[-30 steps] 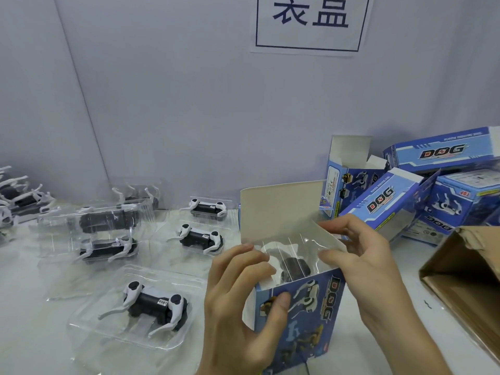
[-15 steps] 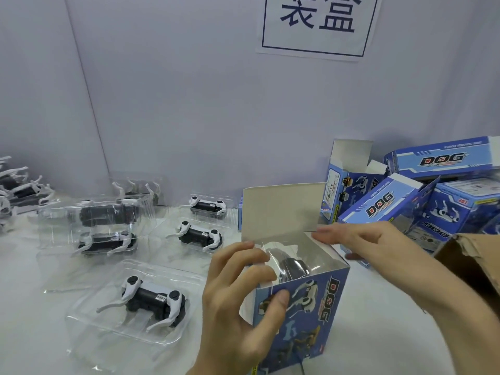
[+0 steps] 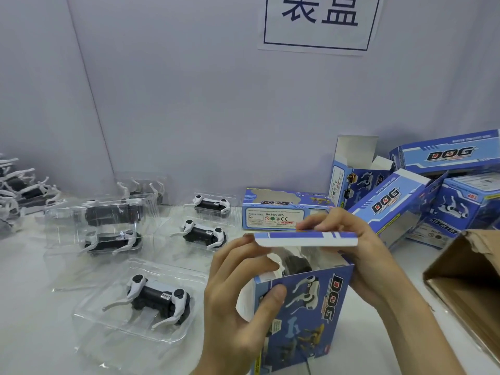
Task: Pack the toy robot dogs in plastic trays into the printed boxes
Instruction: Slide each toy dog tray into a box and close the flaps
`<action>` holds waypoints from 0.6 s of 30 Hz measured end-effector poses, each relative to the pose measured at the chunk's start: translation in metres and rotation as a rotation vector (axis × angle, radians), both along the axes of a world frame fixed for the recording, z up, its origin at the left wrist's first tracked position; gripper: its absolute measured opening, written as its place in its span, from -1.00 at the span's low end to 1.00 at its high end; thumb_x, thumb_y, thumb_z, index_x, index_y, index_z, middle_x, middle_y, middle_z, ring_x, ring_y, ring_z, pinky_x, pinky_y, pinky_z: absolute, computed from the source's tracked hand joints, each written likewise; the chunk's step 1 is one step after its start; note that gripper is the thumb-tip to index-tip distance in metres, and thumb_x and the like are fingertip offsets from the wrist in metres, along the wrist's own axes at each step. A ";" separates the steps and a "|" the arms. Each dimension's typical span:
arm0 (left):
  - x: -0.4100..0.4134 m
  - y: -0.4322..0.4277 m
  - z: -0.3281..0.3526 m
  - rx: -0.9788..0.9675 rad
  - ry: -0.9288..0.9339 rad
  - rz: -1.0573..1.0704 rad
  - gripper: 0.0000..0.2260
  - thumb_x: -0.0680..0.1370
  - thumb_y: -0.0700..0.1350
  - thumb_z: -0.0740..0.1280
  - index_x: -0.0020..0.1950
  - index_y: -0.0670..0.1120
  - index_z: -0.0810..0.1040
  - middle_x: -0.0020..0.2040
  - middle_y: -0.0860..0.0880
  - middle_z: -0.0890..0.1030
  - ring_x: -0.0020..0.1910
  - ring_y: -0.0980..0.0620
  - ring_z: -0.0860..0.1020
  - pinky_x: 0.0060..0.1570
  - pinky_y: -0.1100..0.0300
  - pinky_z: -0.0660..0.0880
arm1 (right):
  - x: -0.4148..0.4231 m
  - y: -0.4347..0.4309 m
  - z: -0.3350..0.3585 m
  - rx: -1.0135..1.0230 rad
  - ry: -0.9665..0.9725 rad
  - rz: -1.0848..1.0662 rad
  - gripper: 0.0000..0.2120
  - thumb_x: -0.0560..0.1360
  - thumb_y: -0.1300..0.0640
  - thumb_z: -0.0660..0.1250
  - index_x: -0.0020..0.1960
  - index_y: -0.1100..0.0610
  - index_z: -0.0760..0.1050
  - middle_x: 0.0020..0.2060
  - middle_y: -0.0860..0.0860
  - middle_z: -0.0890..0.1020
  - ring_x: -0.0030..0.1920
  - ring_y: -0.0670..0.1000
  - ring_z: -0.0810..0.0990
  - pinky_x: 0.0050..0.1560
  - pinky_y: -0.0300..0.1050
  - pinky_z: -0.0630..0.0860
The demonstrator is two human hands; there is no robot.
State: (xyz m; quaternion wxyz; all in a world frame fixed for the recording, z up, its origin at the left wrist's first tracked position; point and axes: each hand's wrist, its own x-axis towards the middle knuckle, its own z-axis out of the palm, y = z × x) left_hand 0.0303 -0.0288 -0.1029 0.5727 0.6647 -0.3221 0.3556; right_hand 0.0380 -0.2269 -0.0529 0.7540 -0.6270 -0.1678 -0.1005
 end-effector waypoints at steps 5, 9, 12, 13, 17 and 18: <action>0.000 0.000 0.001 0.006 -0.004 -0.008 -0.84 0.48 -0.04 0.35 0.02 -0.02 0.65 0.15 0.17 0.62 0.31 0.00 0.48 0.25 0.30 0.36 | 0.000 -0.002 -0.015 0.054 -0.073 -0.015 -0.73 0.38 0.24 0.20 -0.34 0.09 0.64 -0.06 0.14 0.72 0.10 0.10 0.68 -0.01 -0.09 0.66; -0.001 -0.001 -0.006 0.056 -0.040 0.044 -0.79 0.52 -0.03 0.31 0.15 0.06 0.59 0.27 0.14 0.55 0.33 -0.09 0.46 0.27 0.12 0.37 | 0.001 -0.006 -0.017 0.031 -0.001 0.035 -0.76 0.43 0.16 0.22 -0.26 0.20 0.64 -0.01 0.23 0.68 0.20 0.08 0.63 0.19 -0.07 0.59; 0.000 -0.002 -0.015 0.073 -0.071 0.196 -0.80 0.52 0.01 0.31 0.13 0.08 0.58 0.32 0.00 0.43 0.39 -0.09 0.36 0.34 0.10 0.27 | 0.001 -0.012 -0.014 -0.213 0.046 0.004 -0.72 0.57 0.29 0.32 -0.25 0.06 0.63 -0.17 -0.10 0.71 -0.02 -0.23 0.65 0.00 -0.37 0.54; 0.002 -0.001 -0.016 0.068 -0.075 0.251 -0.79 0.52 0.02 0.31 0.14 0.10 0.57 0.32 -0.02 0.39 0.39 -0.05 0.33 0.36 0.17 0.23 | 0.003 -0.007 -0.013 -0.212 -0.016 -0.013 -0.84 0.46 0.17 0.45 -0.30 0.08 0.61 -0.14 -0.06 0.71 0.03 -0.14 0.66 -0.03 -0.29 0.58; 0.008 0.001 -0.016 -0.002 -0.020 0.195 -0.76 0.55 -0.03 0.30 0.22 0.09 0.48 0.25 0.18 0.41 0.26 0.13 0.44 0.20 0.39 0.34 | -0.021 0.008 -0.013 -0.248 -0.222 -0.147 -0.79 0.33 0.00 0.43 -0.27 0.13 0.51 0.03 0.02 0.68 0.17 0.08 0.62 -0.04 0.00 0.61; 0.008 -0.001 -0.017 -0.063 0.027 0.161 -0.73 0.54 -0.03 0.33 0.23 0.12 0.45 0.23 0.22 0.44 0.23 0.10 0.49 0.16 0.36 0.40 | -0.022 0.012 -0.012 -0.326 -0.289 -0.203 -0.78 0.35 -0.01 0.43 -0.25 0.13 0.50 0.05 0.00 0.68 0.20 0.09 0.61 0.03 0.06 0.58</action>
